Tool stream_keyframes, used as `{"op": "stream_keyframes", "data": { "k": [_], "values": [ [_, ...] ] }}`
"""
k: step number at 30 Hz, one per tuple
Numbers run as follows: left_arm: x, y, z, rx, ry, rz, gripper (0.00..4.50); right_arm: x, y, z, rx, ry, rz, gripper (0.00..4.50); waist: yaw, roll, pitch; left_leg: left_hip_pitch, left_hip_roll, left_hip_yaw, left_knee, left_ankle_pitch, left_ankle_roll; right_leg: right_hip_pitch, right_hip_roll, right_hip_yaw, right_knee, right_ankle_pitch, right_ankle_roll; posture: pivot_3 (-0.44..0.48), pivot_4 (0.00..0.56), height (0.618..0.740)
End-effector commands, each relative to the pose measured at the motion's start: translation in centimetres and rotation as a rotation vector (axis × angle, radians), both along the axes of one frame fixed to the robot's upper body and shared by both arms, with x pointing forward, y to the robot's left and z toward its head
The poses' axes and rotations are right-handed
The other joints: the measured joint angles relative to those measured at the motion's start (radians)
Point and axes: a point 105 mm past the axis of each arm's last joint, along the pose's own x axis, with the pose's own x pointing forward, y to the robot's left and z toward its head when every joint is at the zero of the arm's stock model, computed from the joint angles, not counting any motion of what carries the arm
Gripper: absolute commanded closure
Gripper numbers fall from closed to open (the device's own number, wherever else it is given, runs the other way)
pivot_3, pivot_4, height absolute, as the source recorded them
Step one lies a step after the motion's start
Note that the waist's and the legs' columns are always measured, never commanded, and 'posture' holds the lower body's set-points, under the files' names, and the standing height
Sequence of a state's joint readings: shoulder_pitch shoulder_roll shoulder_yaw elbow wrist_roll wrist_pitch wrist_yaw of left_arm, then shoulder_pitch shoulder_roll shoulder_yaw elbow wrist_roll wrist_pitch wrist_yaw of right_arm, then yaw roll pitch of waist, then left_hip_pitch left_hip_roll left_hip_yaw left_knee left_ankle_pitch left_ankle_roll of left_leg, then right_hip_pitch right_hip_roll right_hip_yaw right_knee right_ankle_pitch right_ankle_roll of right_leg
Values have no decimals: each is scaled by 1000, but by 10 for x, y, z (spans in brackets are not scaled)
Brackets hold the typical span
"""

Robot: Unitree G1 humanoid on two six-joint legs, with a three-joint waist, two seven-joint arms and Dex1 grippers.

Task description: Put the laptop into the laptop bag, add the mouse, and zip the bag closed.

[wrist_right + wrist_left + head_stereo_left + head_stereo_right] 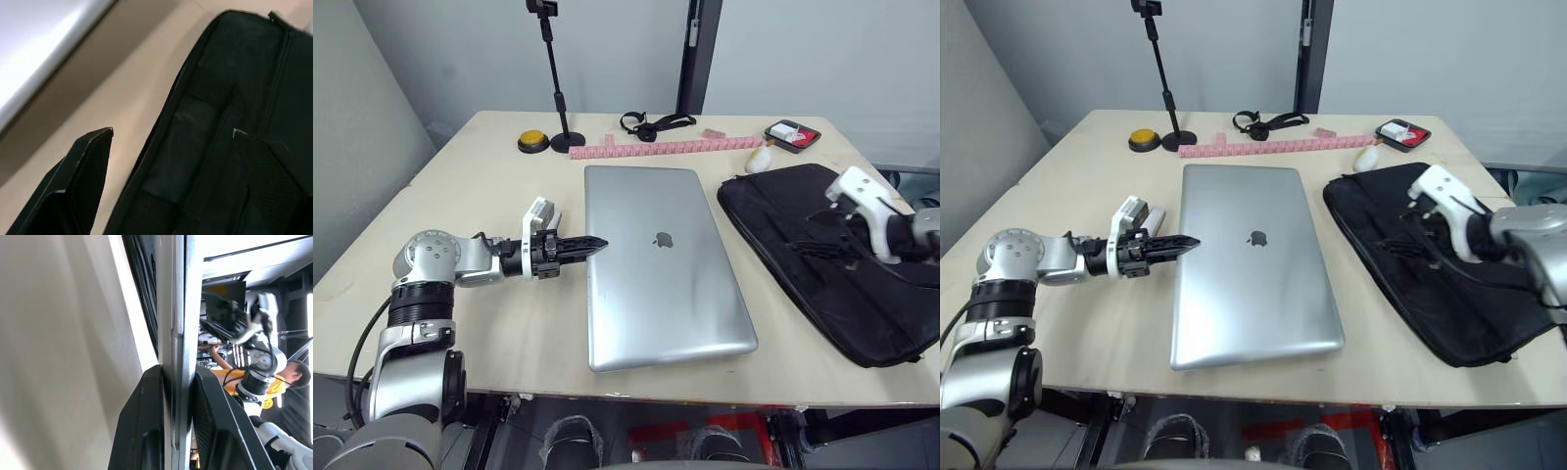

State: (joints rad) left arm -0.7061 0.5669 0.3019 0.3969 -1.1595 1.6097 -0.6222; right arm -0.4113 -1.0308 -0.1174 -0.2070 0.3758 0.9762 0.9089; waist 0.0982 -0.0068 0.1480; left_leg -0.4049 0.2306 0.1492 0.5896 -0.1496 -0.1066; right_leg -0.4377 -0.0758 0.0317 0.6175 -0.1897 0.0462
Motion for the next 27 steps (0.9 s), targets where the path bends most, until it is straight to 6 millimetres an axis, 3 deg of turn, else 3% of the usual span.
{"op": "stream_keyframes", "data": {
  "k": [1,14,22,23,27],
  "values": [
    [-4,-6,39,-132,-119,-60,4204,9,5,-5,-39,-42,-50,388,4,0,0,0,0,0,0,0,-1,0,0,0,0,0,0,0,150,739],
    [-6,-7,36,-151,-115,-44,4204,30,-18,-49,-28,-10,-208,388,3,0,0,-1,0,-2,1,-4,-9,1,0,-1,1,0,1,0,150,739],
    [-1,-2,37,-165,-113,-3,4204,27,-24,-75,-17,51,-228,388,0,0,0,0,0,-4,3,-4,-9,4,0,-2,1,1,1,0,150,739],
    [-1,-2,37,-167,-114,-2,4204,27,-23,-75,-2,51,-228,912,0,0,0,0,0,-4,4,-4,-9,4,0,-2,1,1,1,0,150,739],
    [-1,-3,37,-164,-112,-2,4204,27,-20,-72,44,49,-232,2193,1,0,0,0,0,-5,5,-3,-9,4,0,-2,3,1,2,0,150,739]
  ]
}}
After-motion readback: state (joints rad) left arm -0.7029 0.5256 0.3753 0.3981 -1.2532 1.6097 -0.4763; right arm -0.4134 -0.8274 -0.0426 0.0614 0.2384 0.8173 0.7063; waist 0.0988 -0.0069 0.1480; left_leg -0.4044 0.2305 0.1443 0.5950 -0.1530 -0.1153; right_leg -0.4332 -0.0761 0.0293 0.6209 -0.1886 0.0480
